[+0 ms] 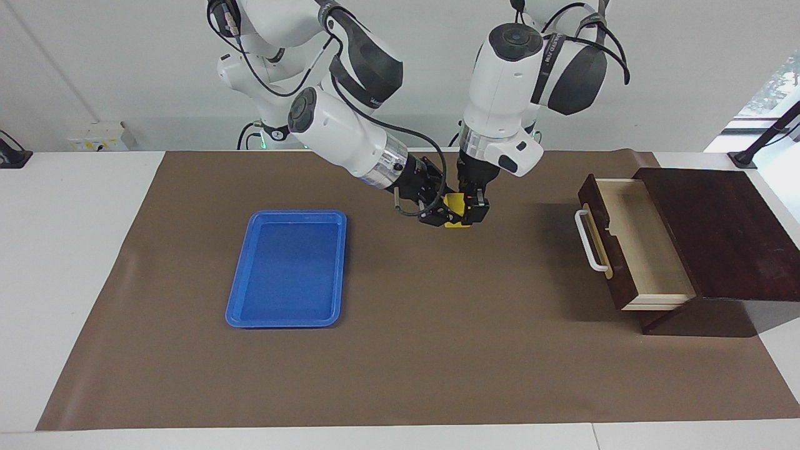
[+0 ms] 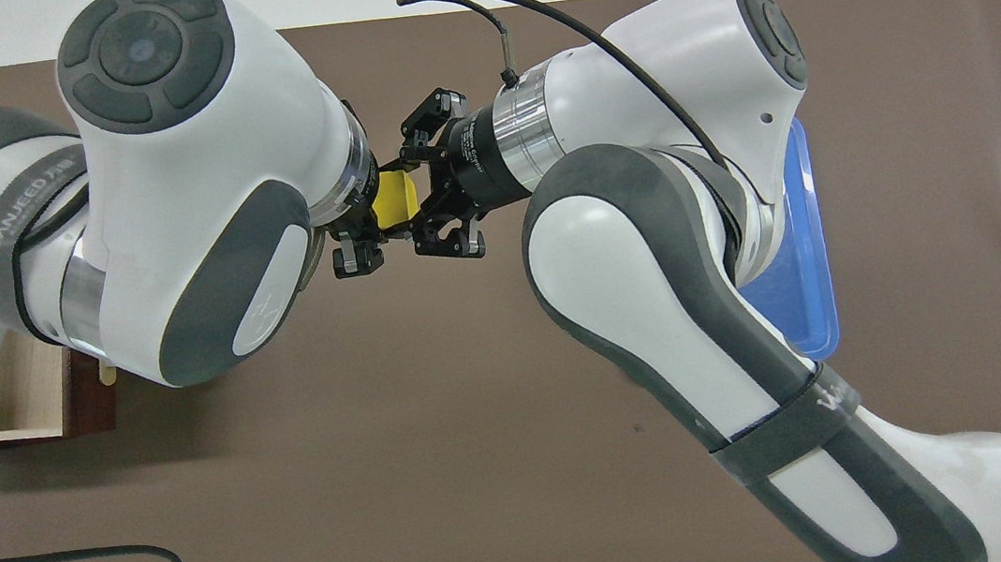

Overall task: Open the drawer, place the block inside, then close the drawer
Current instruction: 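Grasp the block with the left gripper and open the right gripper, then lower the block into the drawer while the right gripper withdraws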

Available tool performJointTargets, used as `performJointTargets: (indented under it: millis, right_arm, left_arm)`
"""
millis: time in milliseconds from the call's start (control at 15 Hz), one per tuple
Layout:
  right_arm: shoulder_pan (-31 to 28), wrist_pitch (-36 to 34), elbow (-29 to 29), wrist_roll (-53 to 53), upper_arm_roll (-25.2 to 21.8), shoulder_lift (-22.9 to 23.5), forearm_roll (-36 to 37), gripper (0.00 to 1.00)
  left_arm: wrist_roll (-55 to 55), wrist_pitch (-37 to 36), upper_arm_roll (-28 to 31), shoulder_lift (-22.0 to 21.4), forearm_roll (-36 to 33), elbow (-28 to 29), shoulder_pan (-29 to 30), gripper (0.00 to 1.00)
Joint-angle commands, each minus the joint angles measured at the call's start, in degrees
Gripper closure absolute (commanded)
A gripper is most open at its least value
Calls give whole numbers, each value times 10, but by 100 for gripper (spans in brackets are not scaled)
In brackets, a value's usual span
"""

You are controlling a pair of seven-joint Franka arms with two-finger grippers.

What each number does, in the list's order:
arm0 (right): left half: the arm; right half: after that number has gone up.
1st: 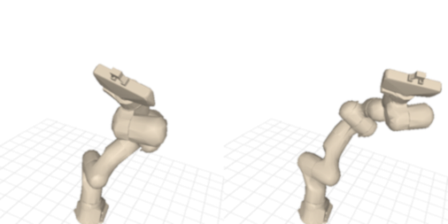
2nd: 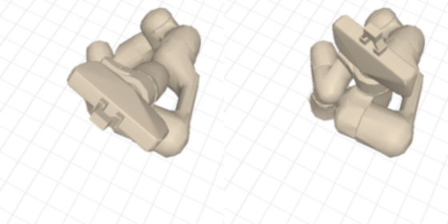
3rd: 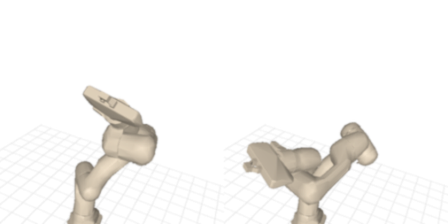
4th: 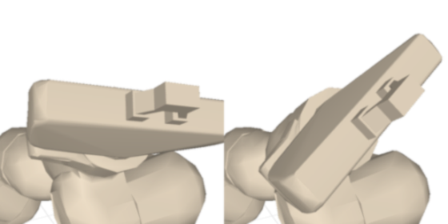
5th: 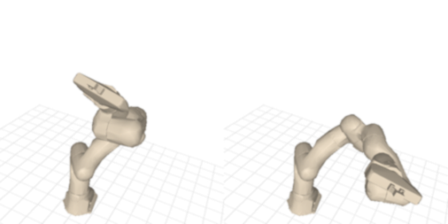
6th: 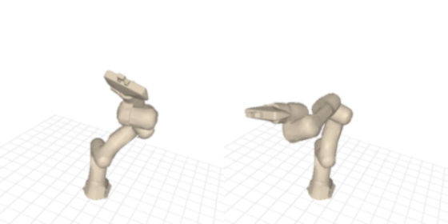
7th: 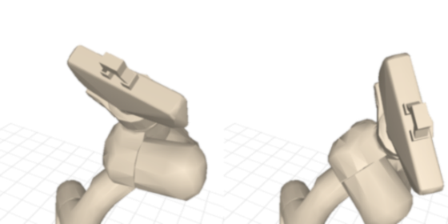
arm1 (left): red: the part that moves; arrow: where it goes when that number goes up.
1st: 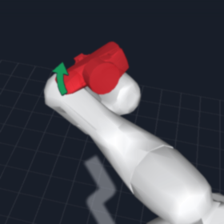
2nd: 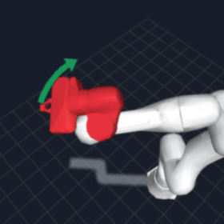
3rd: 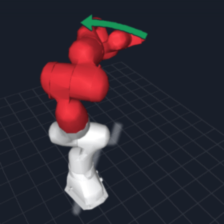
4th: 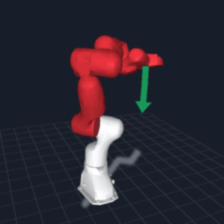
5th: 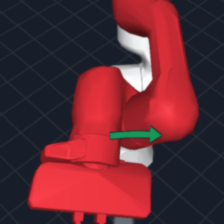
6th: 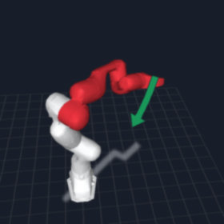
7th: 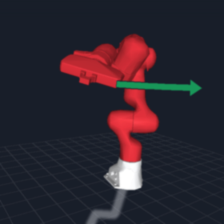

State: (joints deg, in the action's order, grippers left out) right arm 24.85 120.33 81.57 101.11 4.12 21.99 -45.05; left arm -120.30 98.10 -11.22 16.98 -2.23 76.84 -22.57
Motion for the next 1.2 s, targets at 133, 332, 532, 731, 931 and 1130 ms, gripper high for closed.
performJointTargets:
  millis: [133,332,532,731,931,1130]
  right_arm:
    - [-1,13,-1,25,-1,-4,-21,1]
    - [-6,9,-2,27,-1,-4,-21,0]
    - [-17,3,-3,31,-4,-4,-21,0]
    - [-94,-40,-10,23,-7,-5,-9,0]
    - [-169,-125,-22,-77,-6,-6,30,0]
    - [-211,-213,-24,-277,-8,-19,88,0]
  left_arm:
    - [-20,-15,7,9,-17,-17,-14,100]
    - [-20,-16,7,9,-17,-17,-15,100]
    - [-20,-17,7,9,-17,-17,-15,100]
    - [-17,-19,8,9,-18,-17,-14,100]
    - [8,-41,8,8,-45,-16,-6,100]
    - [85,-54,8,1,-48,-11,39,100]
